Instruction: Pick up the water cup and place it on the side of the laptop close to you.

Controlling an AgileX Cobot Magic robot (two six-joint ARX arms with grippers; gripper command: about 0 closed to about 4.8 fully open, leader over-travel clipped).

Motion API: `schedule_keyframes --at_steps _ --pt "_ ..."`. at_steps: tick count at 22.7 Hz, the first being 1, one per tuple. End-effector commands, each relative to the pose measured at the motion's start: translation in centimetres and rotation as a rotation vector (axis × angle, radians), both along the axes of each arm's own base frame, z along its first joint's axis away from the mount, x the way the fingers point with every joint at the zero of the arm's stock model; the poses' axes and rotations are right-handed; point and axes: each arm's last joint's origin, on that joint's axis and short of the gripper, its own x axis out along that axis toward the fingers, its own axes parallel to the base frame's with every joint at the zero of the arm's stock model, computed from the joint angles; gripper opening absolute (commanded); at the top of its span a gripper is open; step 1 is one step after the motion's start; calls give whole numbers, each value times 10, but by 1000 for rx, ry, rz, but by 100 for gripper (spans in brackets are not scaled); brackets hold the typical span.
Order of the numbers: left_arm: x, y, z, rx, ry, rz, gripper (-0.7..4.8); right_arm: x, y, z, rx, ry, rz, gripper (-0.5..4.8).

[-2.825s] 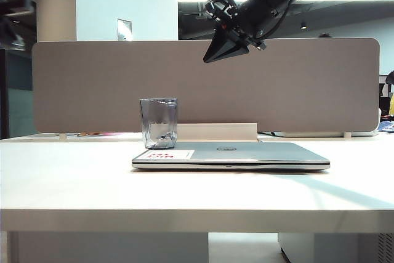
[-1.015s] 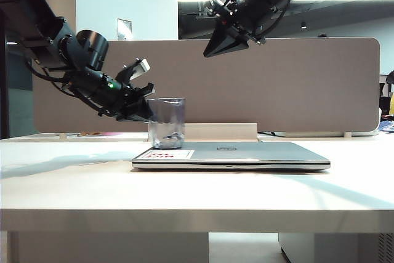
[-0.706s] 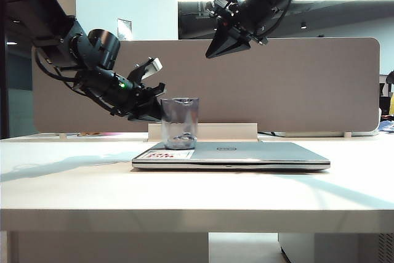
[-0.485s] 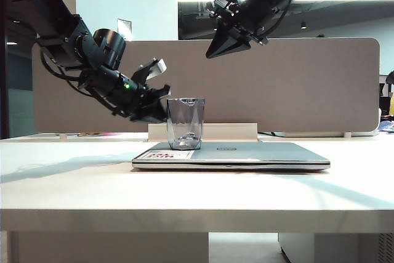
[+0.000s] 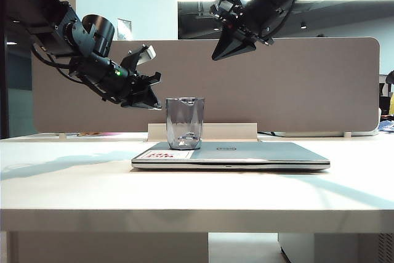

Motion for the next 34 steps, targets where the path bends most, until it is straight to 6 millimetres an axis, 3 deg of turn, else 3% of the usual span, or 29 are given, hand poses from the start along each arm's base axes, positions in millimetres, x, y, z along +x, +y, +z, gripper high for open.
schedule_keyframes --at_steps 1,10,15,25,28,32,34 --pt "1 -1 5 6 -59 -20 -6 -3 -1 5 -2 -4 2 -1" --pt "-2 0 3 -45 -3 -148 -6 -3 -1 5 -4 -3 0 -1" --pt "-11 10 1 44 161 14 -6 2 -3 -2 -60 -27 -39 -1" --pt "-43 23 57 66 202 28 -6 38 -27 -50 -31 12 -68 -1" --pt "-59 23 82 1 200 -71 -6 55 -37 -78 30 49 -88 -1" --pt "-70 13 87 -48 252 -187 -6 60 -38 -95 32 90 -97 -1" --pt "-77 -1 83 -2 284 -199 -6 60 -34 -99 31 97 -90 -1"
